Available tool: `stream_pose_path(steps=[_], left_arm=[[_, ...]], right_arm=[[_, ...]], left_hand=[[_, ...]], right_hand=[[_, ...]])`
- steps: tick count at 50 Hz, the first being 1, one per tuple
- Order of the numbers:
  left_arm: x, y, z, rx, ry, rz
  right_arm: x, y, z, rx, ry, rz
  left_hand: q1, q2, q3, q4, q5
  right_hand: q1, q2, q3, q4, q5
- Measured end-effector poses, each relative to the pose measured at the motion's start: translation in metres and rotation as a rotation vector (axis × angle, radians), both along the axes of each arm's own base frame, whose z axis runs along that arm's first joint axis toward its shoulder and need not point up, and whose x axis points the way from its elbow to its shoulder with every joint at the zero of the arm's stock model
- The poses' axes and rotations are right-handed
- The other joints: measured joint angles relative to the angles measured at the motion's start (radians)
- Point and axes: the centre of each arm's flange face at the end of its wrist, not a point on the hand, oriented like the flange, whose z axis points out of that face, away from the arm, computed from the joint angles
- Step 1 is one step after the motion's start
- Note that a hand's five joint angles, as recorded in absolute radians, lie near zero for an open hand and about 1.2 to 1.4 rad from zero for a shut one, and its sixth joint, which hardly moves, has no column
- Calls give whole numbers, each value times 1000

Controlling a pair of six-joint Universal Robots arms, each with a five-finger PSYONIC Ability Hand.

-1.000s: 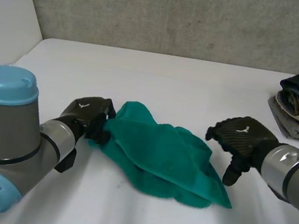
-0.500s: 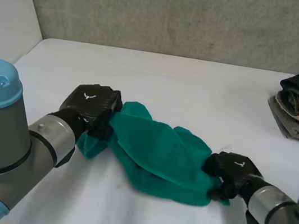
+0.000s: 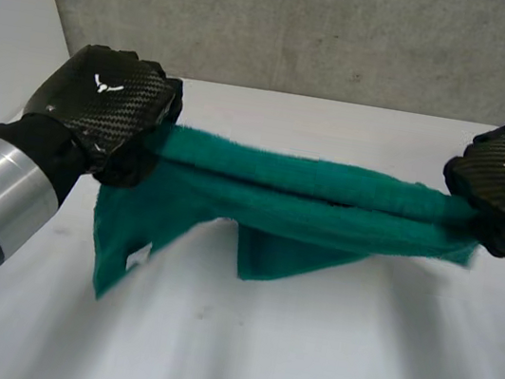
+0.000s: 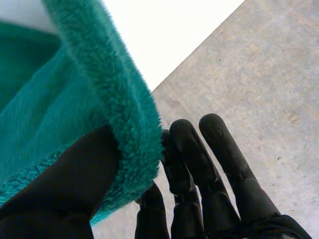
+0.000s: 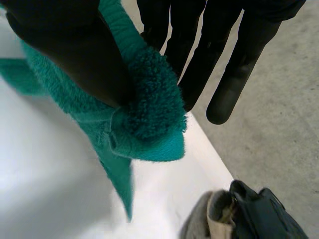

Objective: Fold the laundry.

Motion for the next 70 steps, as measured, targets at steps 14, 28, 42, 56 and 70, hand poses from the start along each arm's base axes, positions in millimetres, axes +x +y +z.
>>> stream_pose_path(steps=[14,28,42,56,70], left_arm=[[-36,-58,-98,213,-274,-13],[-95,-181,-10,-360,-94,164],[-84,-157,-37,-365,-95,172],[-79,-74,-172,49,-259,25],[-41,-25,-131,96,-160,7]], right_arm=[[21,-39,-70,280,218,64],[74,-153,-5,-379,-171,-50],[74,-145,-35,-396,-242,-45],[62,-117,-171,95,-68,-83],[28,-81,-153,166,-69,-110]], left_hand=[[0,0,0,0,0],[0,1,3,1,0],[0,1,3,1,0],[0,1,3,1,0],[-649,-657,-643,-660,-604]], right_hand=[[0,0,0,0,8],[0,0,0,1,9],[0,5,3,1,9],[0,6,4,1,9],[0,6,4,1,9]])
